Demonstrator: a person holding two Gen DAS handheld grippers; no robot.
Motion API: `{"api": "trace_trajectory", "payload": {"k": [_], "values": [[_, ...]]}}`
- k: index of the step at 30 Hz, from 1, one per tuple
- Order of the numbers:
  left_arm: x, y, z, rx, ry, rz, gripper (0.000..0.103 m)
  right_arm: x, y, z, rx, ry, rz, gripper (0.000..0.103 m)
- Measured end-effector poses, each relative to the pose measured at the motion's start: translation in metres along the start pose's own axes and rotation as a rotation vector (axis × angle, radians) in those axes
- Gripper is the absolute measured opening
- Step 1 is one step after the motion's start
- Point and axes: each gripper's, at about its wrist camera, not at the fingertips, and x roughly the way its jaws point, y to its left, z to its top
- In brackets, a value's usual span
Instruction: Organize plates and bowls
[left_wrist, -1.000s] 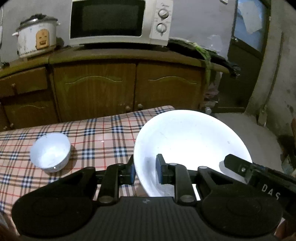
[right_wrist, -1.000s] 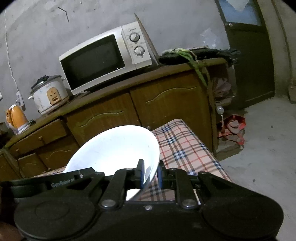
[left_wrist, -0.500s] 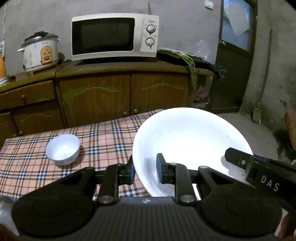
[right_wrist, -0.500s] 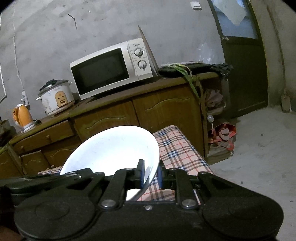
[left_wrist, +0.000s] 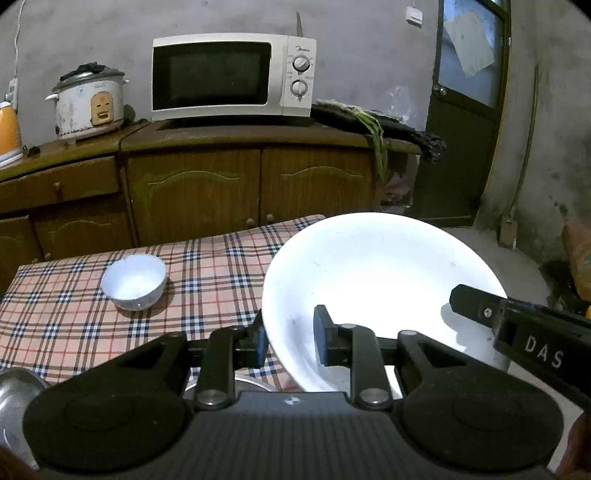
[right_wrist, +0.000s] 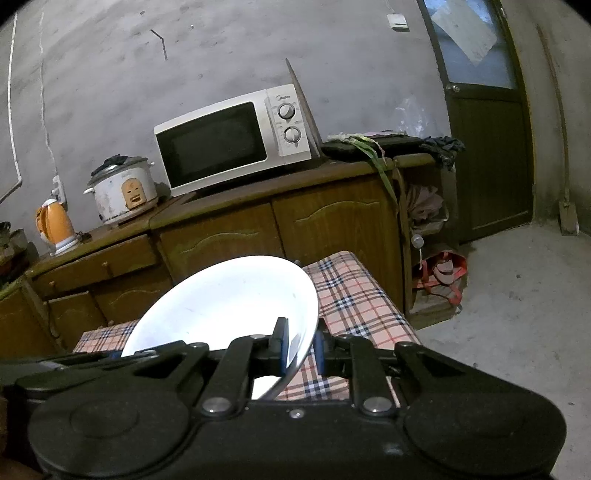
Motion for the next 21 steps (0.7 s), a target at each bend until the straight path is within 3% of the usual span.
{"api": "trace_trajectory", "payload": {"k": [21], "values": [[-0.022,0.004,-0.018,-0.001,-0.017,0.021,0.026,-0.020,0.013,-0.014,-0.028,-0.001,0.011,0.020]]}}
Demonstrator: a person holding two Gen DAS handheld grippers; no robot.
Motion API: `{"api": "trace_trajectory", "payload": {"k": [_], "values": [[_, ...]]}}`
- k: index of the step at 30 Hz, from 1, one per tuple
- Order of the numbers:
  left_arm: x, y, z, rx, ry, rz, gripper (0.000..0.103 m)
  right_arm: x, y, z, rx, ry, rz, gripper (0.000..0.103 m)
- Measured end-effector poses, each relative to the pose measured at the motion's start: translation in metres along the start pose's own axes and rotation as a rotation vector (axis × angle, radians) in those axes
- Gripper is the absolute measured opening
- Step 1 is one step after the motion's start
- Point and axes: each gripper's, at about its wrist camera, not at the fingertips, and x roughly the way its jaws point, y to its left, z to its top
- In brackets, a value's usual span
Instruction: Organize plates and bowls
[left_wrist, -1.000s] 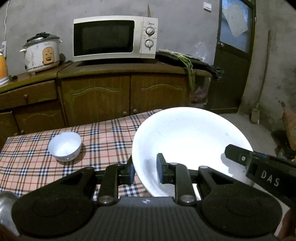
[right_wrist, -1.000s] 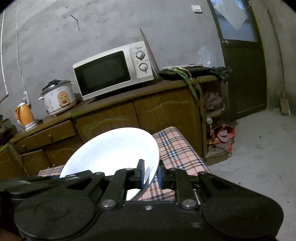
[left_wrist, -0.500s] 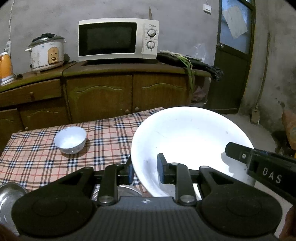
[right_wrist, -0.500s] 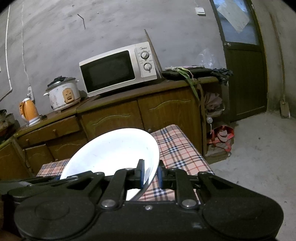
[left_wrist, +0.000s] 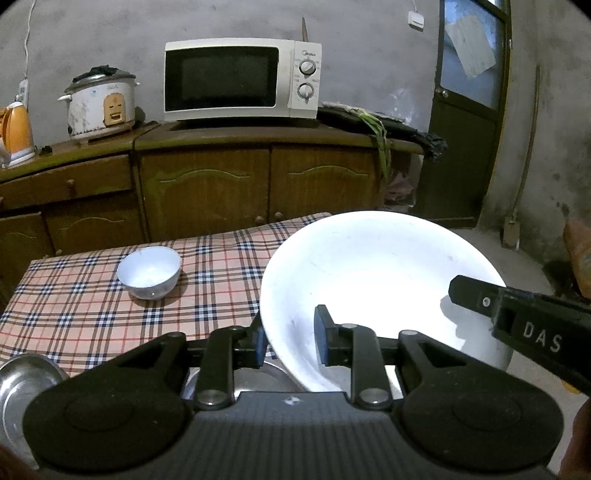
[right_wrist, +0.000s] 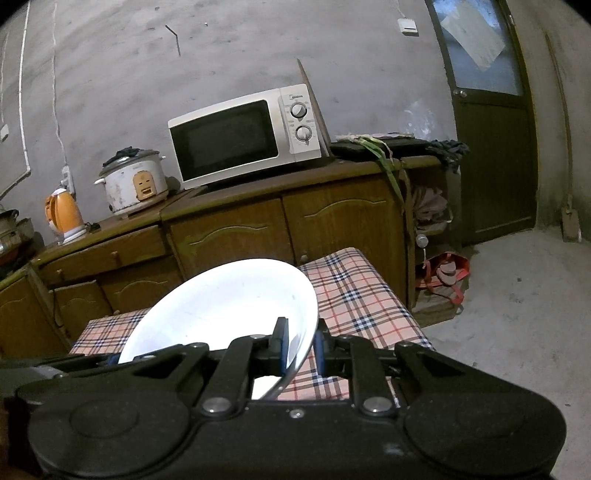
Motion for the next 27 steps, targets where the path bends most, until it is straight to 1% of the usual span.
{"api": "trace_trajectory", "payload": {"k": [27], "values": [[-0.016,0.004,-0.008,-0.001,-0.018,0.049,0.027,-0.009,0.008,-0.006,-0.021,0.006,0.041,0.020]]}}
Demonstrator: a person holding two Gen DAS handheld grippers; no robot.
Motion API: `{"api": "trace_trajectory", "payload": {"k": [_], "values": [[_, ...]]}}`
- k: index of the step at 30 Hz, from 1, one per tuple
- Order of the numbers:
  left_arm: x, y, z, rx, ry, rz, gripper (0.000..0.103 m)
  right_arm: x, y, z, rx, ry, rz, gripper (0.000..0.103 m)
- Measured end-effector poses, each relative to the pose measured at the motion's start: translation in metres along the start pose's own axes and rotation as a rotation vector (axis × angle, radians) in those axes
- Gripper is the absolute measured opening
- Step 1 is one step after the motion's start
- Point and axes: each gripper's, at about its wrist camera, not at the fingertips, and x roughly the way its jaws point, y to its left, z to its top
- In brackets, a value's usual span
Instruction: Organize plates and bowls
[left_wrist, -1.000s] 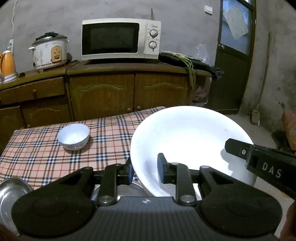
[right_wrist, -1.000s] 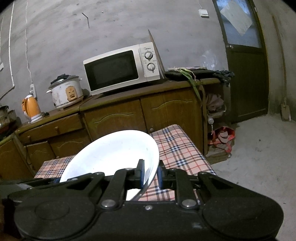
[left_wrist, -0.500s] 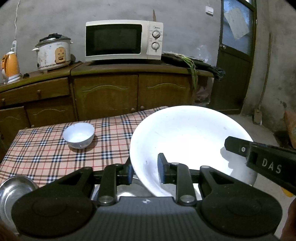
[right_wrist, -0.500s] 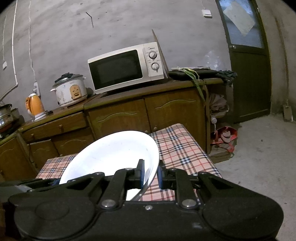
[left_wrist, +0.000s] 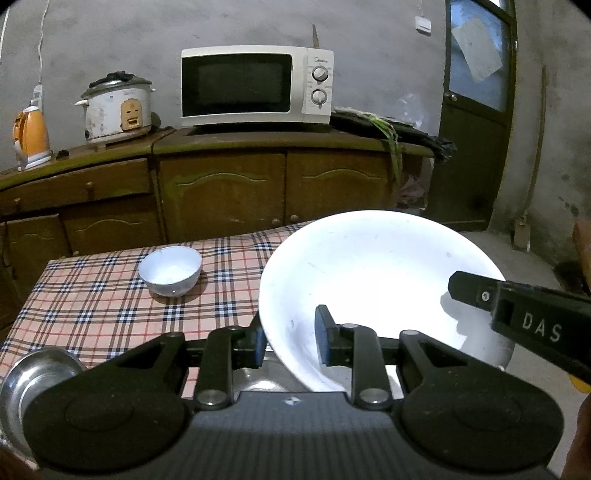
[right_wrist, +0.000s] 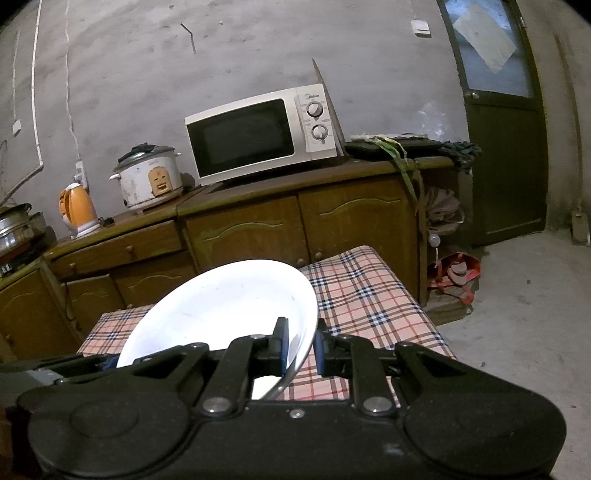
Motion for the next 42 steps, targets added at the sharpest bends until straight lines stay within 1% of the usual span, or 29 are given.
{"api": "trace_trajectory", "payload": {"k": [20,42], "values": [[-0.006,0.004,-0.005,-0.012,0.001,0.019,0.027,0.000,0.003,-0.002,-0.013,0.010,0.027,0.020],[-0.008,0.011,-0.011,-0.028,0.020,0.045,0.027,0.006,0.009,-0.009,-0.028,0.037,0.051,0.020]]}}
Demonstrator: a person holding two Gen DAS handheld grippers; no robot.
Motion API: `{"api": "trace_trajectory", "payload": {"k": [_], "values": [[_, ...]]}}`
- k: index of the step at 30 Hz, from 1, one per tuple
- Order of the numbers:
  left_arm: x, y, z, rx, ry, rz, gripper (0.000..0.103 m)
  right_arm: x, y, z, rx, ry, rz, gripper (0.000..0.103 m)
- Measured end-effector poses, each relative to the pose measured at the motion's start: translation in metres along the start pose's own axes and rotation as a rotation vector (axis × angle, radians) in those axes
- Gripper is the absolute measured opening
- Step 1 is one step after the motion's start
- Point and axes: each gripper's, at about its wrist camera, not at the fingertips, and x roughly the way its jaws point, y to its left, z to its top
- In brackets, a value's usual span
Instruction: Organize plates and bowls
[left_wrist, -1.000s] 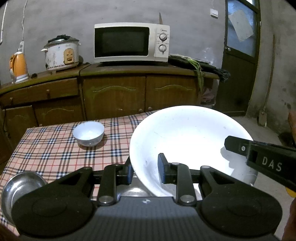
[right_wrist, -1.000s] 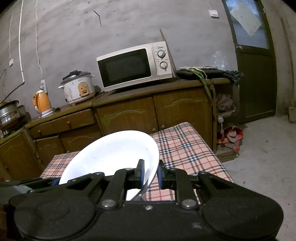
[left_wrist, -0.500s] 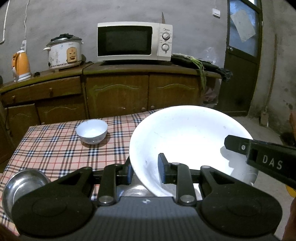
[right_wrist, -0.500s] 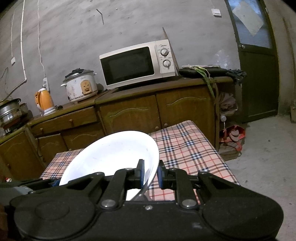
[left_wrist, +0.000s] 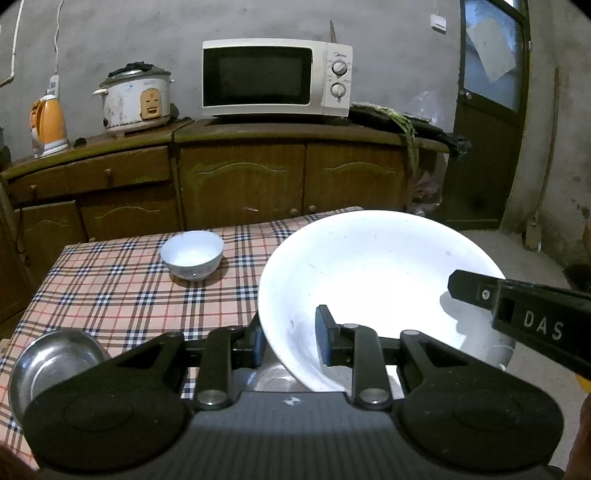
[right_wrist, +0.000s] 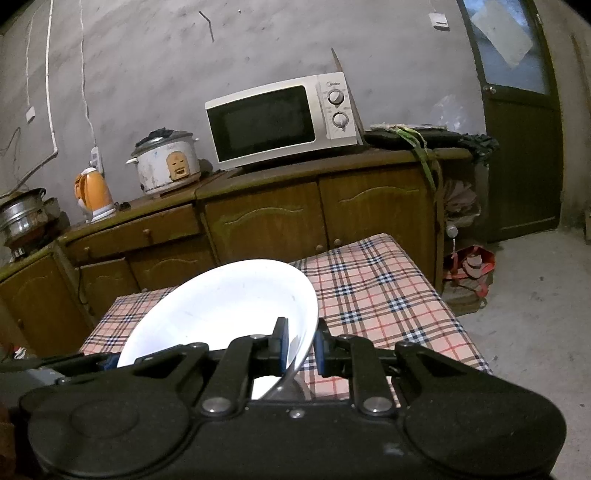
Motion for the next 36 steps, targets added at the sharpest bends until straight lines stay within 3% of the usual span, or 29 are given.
{"api": "trace_trajectory", "payload": {"k": [36], "values": [[-0.003,0.007,-0.009,-0.006,0.023,0.022,0.027,0.005,0.010,-0.010,-0.018,0.038,0.021,0.021]]}}
